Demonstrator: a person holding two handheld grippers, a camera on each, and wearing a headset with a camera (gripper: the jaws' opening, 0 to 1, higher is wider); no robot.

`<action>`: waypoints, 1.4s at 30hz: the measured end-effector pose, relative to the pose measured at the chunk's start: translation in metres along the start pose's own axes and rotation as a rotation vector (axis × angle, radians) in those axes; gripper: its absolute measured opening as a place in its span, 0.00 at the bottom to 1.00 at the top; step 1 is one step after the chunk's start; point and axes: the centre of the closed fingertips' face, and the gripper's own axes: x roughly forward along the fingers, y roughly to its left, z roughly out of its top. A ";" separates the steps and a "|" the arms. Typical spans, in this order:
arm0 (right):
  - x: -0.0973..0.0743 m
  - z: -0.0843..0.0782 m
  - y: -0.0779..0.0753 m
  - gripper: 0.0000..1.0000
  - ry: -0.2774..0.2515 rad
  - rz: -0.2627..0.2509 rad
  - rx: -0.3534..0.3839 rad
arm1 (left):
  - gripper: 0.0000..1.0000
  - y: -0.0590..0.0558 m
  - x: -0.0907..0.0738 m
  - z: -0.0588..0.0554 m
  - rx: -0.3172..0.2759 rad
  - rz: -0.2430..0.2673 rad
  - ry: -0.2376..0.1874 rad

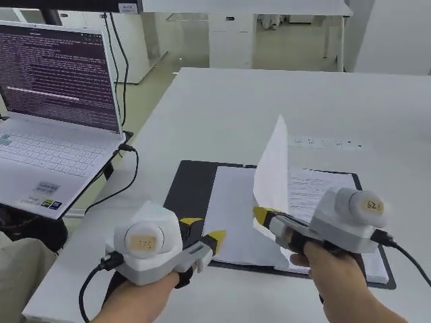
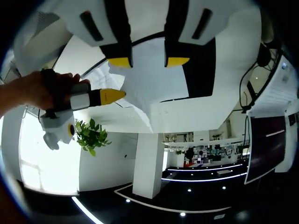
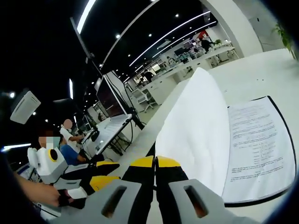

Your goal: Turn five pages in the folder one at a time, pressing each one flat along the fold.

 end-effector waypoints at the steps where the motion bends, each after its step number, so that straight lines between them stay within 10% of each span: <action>1: 0.005 -0.004 0.001 0.00 0.010 0.004 -0.004 | 0.25 0.004 -0.003 -0.001 -0.005 0.008 -0.002; 20: 0.062 -0.074 -0.004 0.00 0.248 -0.029 -0.073 | 0.24 0.038 -0.016 -0.018 -0.080 0.084 0.017; 42: 0.084 -0.115 -0.011 0.07 0.328 -0.039 -0.064 | 0.24 0.043 0.000 -0.037 -0.073 0.091 0.095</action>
